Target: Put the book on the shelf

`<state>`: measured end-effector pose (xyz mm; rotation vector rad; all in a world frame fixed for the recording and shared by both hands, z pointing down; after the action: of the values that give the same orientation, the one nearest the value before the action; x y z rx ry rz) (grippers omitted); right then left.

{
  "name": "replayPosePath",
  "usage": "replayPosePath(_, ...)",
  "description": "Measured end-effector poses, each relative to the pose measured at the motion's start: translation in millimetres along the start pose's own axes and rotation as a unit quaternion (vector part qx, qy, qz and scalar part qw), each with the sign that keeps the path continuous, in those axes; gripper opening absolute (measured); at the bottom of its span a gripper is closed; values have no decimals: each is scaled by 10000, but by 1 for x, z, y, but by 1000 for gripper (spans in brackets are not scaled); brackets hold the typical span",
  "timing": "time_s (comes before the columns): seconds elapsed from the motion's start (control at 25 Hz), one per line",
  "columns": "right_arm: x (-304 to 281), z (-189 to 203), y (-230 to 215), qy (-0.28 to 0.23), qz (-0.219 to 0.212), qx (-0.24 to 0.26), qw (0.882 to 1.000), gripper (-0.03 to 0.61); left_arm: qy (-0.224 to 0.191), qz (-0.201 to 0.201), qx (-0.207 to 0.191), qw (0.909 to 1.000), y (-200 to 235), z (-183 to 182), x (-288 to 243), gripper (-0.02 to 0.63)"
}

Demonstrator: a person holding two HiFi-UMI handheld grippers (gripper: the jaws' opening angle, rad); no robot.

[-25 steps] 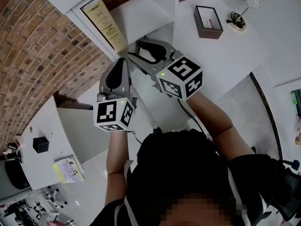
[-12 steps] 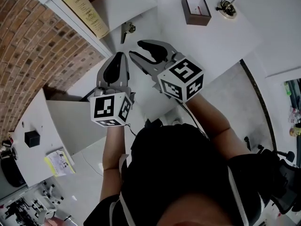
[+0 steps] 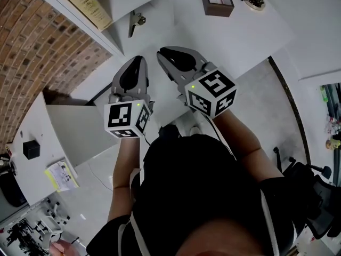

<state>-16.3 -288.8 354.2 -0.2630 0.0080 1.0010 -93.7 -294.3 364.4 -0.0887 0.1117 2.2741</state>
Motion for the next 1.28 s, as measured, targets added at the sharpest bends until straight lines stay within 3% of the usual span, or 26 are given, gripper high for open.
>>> replayPosePath(0.2, 18, 10, -4, 8, 119, -66, 9999, 0, -14, 128, -9, 9999, -18, 6, 1, 16)
replayPosePath(0.76, 56, 36, -10, 159, 329, -103, 9993, -3, 122, 330, 264, 9990, -50, 35, 1, 14)
replayPosePath(1.28, 74, 40, -15, 137, 332, -201, 9992, -3, 178, 407, 117, 9989, -72, 38, 2, 14)
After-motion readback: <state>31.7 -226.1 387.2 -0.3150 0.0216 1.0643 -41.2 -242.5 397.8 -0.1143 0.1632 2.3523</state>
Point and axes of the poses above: the fingertips, and each gripper's own axes: x backward along the fingers, y to its left, z out of its underside, the point moved 2 cm from there along x, backward along the fingers, and after that the axes turned 8 degrees about z, right-handed, at the moved point
